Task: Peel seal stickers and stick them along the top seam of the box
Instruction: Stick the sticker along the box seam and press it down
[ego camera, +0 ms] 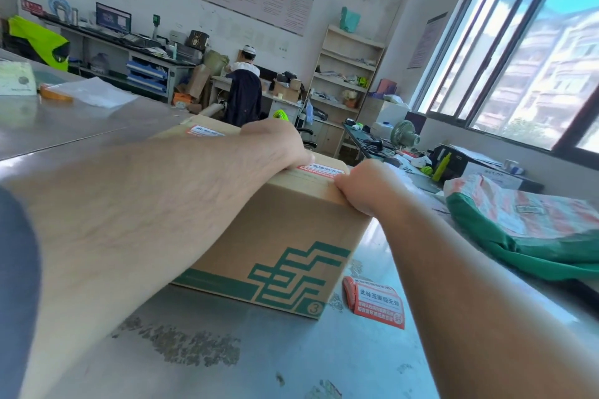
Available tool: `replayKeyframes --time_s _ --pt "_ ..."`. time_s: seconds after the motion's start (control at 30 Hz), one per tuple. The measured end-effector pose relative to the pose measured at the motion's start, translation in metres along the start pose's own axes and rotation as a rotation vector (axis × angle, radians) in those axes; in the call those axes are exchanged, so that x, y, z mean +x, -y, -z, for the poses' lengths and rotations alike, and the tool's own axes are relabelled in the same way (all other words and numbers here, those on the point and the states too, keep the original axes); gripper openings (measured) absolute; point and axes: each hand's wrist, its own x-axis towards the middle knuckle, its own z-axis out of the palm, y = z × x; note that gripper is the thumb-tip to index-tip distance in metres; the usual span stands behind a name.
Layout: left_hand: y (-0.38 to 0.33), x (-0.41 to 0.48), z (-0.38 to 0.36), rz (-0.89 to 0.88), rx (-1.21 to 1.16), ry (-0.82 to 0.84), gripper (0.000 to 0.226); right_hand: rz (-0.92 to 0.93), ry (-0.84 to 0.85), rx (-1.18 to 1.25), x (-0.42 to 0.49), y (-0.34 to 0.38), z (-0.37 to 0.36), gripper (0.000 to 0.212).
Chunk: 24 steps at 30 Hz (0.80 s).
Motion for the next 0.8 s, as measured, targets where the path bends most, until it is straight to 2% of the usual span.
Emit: replayKeyframes --time_s 0.1,0.23,0.37,0.5,0.7,0.8 --pt "0.005 -0.01 0.007 -0.044 -0.027 -0.035 0.059 -0.066 -0.106 0.167 -0.001 -0.006 -0.01 0.024" --pt "0.025 -0.027 0.02 -0.119 -0.285 -0.104 0.051 -0.069 -0.235 0.307 -0.025 0.001 -0.023 0.026" --pt "0.047 -0.069 0.027 -0.201 -0.541 -0.189 0.049 -0.044 -0.343 0.329 -0.062 0.015 -0.035 0.028" --pt "0.064 -0.114 0.024 -0.323 -0.634 -0.302 0.05 -0.022 -0.42 0.374 -0.088 0.017 -0.046 0.026" --pt "0.084 -0.158 -0.01 -0.37 -0.806 -0.206 0.051 0.054 -0.605 0.459 -0.124 0.001 -0.075 0.018" --pt "0.085 -0.168 -0.045 -0.321 -0.845 -0.119 0.052 0.028 -0.613 0.44 -0.134 -0.013 -0.1 0.018"
